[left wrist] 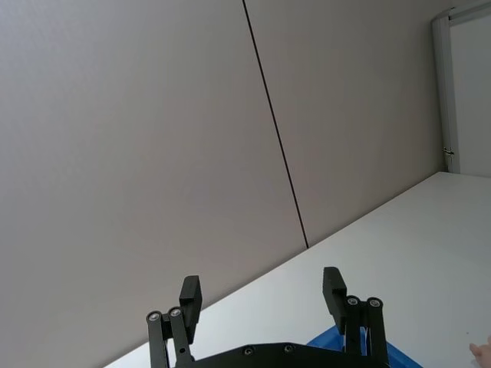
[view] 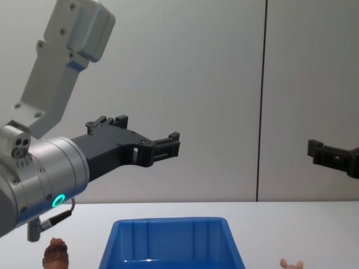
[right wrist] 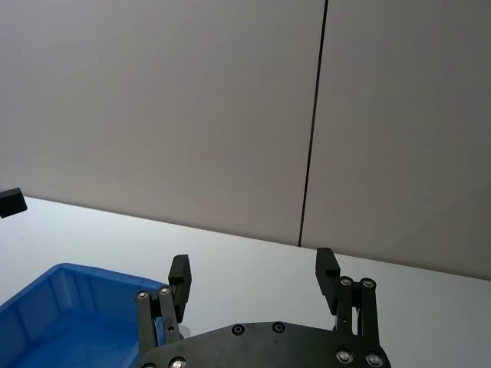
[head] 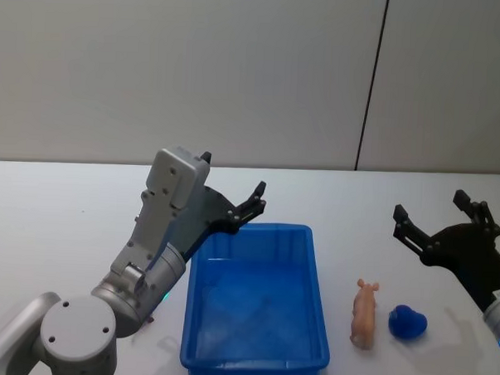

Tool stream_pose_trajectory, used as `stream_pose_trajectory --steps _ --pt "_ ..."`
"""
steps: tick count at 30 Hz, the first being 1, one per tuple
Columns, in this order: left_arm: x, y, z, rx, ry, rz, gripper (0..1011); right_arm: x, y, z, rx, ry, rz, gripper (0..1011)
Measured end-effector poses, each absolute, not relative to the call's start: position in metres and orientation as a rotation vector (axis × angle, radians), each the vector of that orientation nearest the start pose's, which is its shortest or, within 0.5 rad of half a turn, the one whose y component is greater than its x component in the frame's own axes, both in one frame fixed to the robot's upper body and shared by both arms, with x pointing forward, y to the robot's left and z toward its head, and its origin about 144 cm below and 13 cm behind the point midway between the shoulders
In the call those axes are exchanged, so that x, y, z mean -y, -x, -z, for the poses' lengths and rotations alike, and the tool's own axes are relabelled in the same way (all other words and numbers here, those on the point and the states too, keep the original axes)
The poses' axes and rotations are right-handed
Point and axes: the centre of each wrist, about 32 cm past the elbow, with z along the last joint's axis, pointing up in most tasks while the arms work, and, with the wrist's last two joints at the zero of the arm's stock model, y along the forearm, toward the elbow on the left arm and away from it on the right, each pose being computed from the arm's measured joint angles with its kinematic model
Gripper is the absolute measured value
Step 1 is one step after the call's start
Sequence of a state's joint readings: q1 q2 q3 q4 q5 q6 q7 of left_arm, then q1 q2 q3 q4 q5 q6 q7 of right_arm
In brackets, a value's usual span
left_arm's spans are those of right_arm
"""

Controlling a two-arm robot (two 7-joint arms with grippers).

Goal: Pick up the two dolls from the table and place them into the box.

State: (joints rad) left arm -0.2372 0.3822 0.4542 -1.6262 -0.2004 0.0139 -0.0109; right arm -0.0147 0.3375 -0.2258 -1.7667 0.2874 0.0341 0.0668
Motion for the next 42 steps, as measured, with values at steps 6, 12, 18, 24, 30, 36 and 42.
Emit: stream_pose_trajectory --steps 6,12,18,24,30,36,42 --pt "-0.1984 -0.4920 -1.2044 0.268 -0.061 -1.124 1001 0.2371 -0.4433 -1.1887 0.075 -0.026 1.230 1001" --pt "-0.1984 -0.4920 -1.2044 0.268 -0.061 -1.124 1001 0.2371 -0.4433 -1.1887 0.075 -0.026 1.230 1001" --pt "-0.1984 -0.4920 -1.2044 0.268 -0.061 -1.124 1001 0.2371 -0.4433 -1.1887 0.075 -0.026 1.230 1001" --pt "-0.1984 -0.4920 -1.2044 0.268 -0.061 -1.124 1001 0.2371 -0.4433 -1.1887 0.075 -0.026 1.230 1001" --pt "-0.1984 -0.4920 -1.2044 0.268 -0.061 -1.124 1001 0.2371 -0.4433 -1.1887 0.075 -0.026 1.230 1001" --pt "-0.1984 -0.4920 -1.2044 0.268 -0.061 -1.124 1001 0.2371 -0.4433 -1.1887 0.075 -0.026 1.230 1001" --pt "-0.1984 -0.4920 -1.2044 0.268 -0.061 -1.124 1001 0.2371 -0.4433 -1.1887 0.075 -0.026 1.230 1001"
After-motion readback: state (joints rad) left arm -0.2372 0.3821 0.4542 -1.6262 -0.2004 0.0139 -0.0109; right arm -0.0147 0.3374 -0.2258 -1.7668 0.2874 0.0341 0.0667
